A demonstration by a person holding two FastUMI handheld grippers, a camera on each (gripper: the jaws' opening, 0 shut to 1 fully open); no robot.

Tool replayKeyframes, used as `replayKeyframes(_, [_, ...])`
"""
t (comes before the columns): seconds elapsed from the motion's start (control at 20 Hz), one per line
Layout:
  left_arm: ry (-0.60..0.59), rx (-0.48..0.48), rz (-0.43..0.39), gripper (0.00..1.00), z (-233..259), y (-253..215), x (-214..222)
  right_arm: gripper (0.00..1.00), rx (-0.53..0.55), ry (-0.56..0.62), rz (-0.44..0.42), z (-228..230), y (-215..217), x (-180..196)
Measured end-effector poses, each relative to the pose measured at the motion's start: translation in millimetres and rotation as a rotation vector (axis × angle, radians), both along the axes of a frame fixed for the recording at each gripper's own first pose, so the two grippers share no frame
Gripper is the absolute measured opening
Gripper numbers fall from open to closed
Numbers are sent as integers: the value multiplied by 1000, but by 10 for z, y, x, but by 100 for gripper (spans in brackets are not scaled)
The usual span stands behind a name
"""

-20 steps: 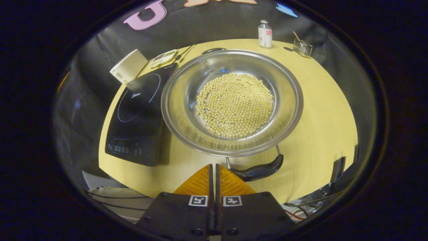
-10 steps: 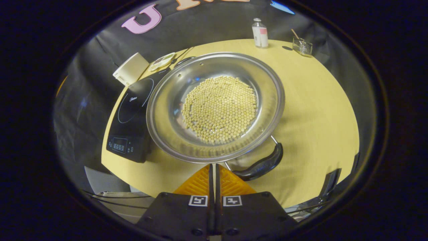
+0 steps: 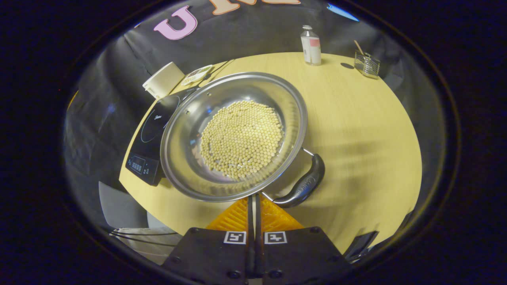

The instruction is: First push the handle of the pot to place it horizontally, then grasp the pot with both hands and set it on the induction cooktop.

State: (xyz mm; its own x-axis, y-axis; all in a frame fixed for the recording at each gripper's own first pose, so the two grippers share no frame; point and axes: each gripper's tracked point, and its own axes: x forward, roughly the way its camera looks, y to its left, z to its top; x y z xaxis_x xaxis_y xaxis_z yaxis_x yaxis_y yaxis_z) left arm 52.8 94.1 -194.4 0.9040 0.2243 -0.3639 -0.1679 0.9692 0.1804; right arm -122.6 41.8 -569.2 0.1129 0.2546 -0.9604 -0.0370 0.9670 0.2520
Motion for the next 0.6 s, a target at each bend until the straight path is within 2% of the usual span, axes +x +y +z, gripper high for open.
replayKeyframes(0.05, [13,10,-5,91,2,-61,-29,0,-1,-11,16,-14,-37,26])
replayKeyframes(0.35, [72,50,-104,94,19,-458,-10,0,-23,-61,53,-146,-260,230])
replayKeyframes(0.45, [105,29,-131,94,-75,-564,2,3,-31,-71,68,-190,-349,306])
replayKeyframes(0.6, [135,0,-124,95,-102,-570,-4,0,-67,-95,87,-227,-534,445])
